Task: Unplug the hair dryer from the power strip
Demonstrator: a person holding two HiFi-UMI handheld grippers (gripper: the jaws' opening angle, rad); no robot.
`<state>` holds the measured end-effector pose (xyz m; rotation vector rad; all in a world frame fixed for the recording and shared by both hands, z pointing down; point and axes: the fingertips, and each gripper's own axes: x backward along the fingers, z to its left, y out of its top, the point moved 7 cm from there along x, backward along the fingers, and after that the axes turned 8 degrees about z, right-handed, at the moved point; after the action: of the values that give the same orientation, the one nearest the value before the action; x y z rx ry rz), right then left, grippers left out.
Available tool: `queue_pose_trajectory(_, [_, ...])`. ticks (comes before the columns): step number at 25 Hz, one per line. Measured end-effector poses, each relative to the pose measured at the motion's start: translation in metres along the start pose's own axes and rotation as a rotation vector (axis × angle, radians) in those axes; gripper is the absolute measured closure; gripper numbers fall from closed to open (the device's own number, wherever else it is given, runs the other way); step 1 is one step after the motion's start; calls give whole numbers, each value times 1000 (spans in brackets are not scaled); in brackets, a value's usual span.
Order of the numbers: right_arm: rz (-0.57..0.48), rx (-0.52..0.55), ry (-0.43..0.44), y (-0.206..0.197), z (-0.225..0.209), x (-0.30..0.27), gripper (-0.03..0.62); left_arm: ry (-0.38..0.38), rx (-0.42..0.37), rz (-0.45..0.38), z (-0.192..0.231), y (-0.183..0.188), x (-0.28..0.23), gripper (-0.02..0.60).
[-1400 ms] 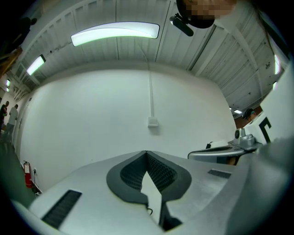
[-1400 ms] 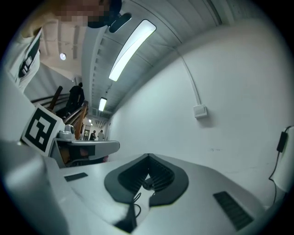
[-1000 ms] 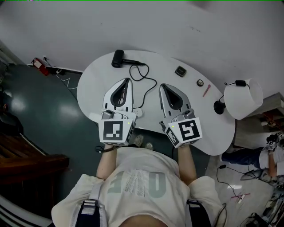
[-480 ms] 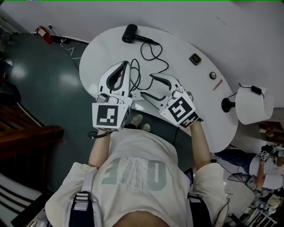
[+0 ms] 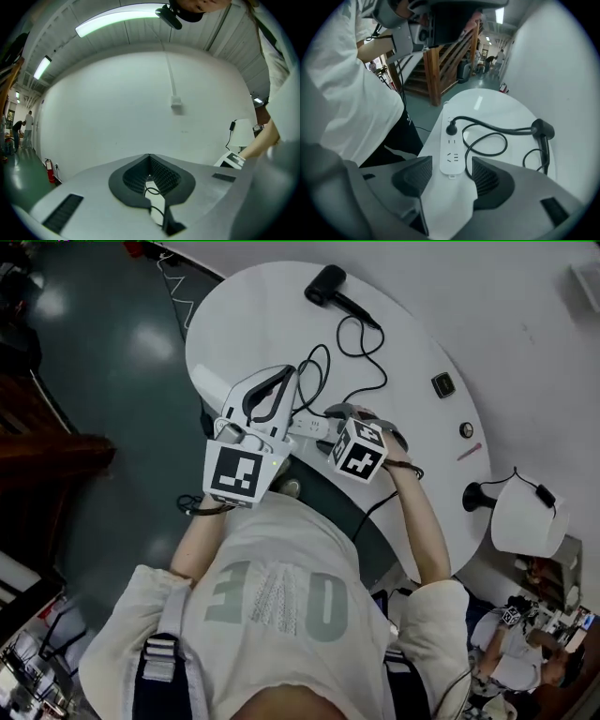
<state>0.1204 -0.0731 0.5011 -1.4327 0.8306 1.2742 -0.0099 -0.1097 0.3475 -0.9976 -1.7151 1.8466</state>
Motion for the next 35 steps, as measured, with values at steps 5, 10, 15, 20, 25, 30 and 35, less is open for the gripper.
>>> queue_pose_trajectory(5, [100, 34, 49, -6, -2, -33, 322, -1, 21, 49, 4, -15, -2, 577])
queue_pose_trajectory(10, [128, 73, 19, -3, -1, -50, 341, -12, 31, 100, 9, -28, -8, 577])
queue_pose_trajectory(15, [121, 75, 14, -1, -1, -51, 342, -19, 54, 94, 14, -33, -7, 577])
queue_pose_trajectory(20, [128, 72, 19, 0, -1, -50, 342, -65, 59, 92, 15, -41, -3, 577])
queue_pose_trajectory(25, [146, 67, 19, -1, -2, -52, 342, -122, 111, 200, 9, -85, -2, 480])
queue_pose_trajectory(30, [158, 55, 20, 0, -1, -51, 342, -189, 27, 330, -14, -131, -7, 440])
queue_pose_trajectory(35, [165, 48, 18, 0, -1, -52, 342, -179, 64, 384, -21, -168, -16, 440])
